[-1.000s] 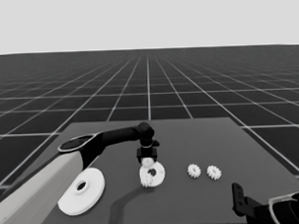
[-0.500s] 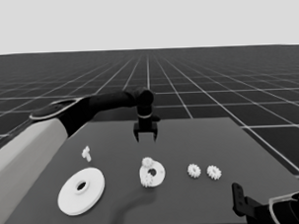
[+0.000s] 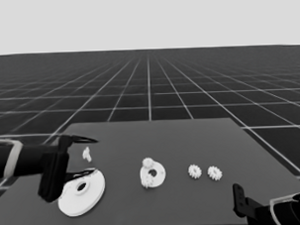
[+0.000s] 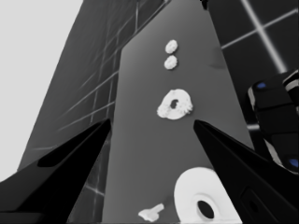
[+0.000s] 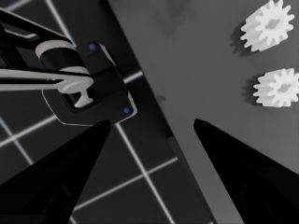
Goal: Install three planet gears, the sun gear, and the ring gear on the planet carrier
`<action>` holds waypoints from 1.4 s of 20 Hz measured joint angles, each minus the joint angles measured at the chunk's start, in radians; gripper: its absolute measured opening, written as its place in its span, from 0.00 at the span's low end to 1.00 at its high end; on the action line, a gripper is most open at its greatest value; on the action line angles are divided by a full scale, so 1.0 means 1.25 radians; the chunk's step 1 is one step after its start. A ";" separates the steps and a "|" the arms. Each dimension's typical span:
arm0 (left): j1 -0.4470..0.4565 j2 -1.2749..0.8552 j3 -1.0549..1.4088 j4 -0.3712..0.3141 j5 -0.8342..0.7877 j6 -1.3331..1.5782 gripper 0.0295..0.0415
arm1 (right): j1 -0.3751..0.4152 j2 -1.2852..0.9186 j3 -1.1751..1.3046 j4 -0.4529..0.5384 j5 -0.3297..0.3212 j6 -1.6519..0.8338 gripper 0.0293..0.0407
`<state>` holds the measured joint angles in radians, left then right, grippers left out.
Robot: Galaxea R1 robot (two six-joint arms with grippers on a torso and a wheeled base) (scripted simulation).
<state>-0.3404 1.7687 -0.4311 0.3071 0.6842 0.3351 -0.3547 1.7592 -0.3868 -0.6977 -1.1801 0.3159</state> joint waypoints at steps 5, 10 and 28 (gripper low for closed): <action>-0.001 -0.010 0.010 0.002 -0.006 0.012 0.75 | 0.461 0.480 -0.562 0.555 -0.302 0.646 0.82; -0.001 -0.011 0.011 0.002 -0.006 0.013 0.75 | 0.462 0.552 -0.717 0.578 -0.322 0.672 0.81; -0.001 -0.011 0.011 0.002 -0.006 0.013 0.75 | 0.128 0.612 -0.868 0.284 -0.164 0.615 0.16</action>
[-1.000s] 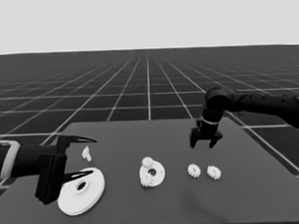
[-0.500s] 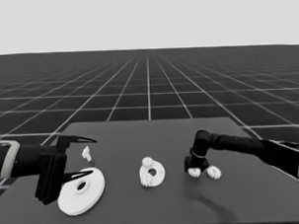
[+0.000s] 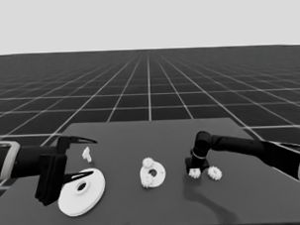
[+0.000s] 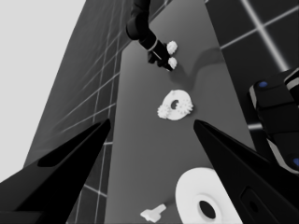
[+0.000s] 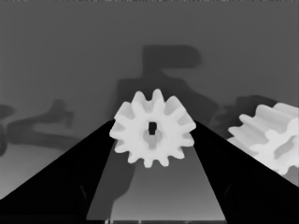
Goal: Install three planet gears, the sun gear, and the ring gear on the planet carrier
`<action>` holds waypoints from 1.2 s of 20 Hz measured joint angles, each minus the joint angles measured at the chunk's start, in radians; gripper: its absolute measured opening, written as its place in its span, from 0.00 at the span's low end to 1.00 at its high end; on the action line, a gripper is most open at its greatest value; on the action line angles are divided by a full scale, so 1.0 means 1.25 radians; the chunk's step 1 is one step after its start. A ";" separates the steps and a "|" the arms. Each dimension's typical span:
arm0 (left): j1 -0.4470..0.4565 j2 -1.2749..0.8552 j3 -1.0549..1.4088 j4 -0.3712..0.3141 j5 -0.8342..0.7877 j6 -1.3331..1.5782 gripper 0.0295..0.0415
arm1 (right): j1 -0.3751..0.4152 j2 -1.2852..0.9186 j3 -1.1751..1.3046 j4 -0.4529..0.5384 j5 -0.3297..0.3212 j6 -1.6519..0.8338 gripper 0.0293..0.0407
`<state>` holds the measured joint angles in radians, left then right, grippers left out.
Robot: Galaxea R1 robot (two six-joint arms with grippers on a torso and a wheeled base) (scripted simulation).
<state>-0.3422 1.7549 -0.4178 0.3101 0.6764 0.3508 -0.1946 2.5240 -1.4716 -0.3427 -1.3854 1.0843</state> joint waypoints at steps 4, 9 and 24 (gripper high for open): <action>0.000 0.000 0.000 0.000 0.000 0.000 0.75 | 0.087 -0.049 0.125 0.096 -0.082 0.053 0.17; 0.000 0.000 0.000 0.000 0.000 0.000 0.75 | 0.320 -0.057 0.146 0.281 -0.155 0.063 0.16; 0.000 0.000 0.000 0.000 0.000 0.000 0.75 | 0.231 0.293 -0.017 0.174 -0.131 0.250 0.16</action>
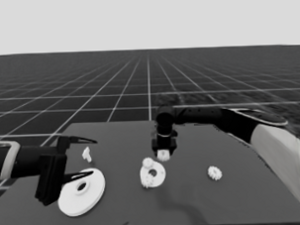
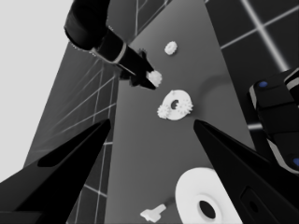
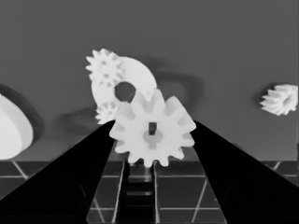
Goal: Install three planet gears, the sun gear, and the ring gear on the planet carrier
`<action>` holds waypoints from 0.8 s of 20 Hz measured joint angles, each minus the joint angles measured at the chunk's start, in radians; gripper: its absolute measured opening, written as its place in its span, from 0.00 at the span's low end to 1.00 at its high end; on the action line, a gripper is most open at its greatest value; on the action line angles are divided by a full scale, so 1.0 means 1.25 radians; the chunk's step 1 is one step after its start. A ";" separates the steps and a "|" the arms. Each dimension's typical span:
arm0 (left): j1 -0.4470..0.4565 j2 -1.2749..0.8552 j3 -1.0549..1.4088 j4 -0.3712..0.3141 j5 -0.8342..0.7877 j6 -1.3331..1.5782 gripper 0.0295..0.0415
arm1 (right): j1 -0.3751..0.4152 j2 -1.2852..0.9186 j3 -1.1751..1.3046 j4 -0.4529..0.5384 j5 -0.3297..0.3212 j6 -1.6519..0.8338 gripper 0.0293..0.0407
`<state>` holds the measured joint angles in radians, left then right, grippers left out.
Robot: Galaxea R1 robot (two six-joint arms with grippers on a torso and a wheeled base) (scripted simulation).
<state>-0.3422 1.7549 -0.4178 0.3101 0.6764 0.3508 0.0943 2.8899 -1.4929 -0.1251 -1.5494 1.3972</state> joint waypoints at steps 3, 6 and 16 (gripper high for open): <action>0.000 0.000 0.000 0.000 0.000 0.000 0.75 | -0.164 0.020 -0.077 -0.136 0.037 -0.048 0.16; 0.000 0.000 0.000 0.000 0.000 0.000 0.75 | -0.189 0.029 -0.108 -0.159 0.051 -0.066 0.16; 0.000 0.000 0.000 0.000 0.000 0.000 0.75 | -0.195 0.031 -0.115 -0.164 0.055 -0.070 0.81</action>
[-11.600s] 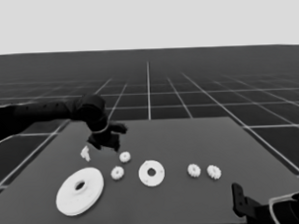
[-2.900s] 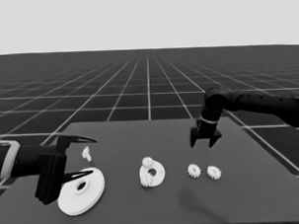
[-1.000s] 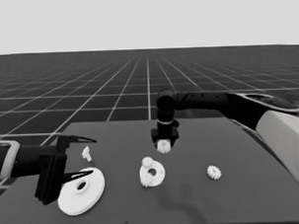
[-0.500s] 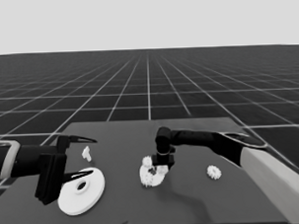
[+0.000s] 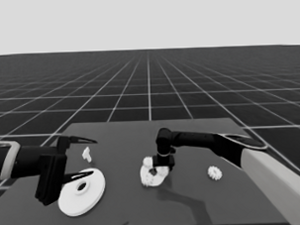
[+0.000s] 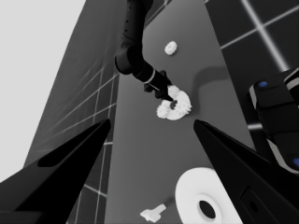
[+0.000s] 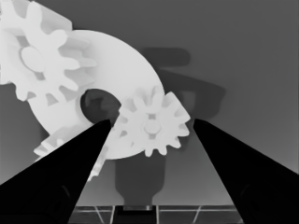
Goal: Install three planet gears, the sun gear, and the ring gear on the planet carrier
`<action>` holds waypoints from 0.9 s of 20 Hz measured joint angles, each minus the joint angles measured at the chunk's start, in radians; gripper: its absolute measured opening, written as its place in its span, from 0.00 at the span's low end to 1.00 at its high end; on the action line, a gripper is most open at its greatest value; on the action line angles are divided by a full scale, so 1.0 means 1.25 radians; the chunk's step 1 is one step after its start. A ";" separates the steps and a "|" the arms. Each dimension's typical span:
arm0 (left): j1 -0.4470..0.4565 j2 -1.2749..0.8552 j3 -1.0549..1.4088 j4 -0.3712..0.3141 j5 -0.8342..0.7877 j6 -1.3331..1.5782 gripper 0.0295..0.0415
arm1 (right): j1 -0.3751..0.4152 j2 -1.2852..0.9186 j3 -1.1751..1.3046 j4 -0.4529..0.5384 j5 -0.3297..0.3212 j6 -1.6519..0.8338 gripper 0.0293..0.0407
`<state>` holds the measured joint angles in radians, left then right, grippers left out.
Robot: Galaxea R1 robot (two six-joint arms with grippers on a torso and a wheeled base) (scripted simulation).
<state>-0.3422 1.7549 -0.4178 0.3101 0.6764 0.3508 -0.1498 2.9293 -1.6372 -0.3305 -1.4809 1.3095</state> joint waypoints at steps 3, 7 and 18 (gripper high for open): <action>0.000 0.000 0.000 0.000 0.000 0.000 0.75 | 0.000 0.000 0.000 0.000 0.000 0.000 0.81; 0.000 0.000 0.000 0.000 0.000 0.000 0.75 | 0.259 -0.034 0.126 0.249 -0.073 0.078 0.81; 0.000 0.000 0.000 0.000 0.000 0.000 0.75 | 0.316 -0.542 0.315 0.299 -0.097 -0.241 0.81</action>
<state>-0.3422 1.7549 -0.4178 0.3101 0.6764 0.3508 0.2455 2.2515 -1.2440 0.0428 -1.6019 1.0080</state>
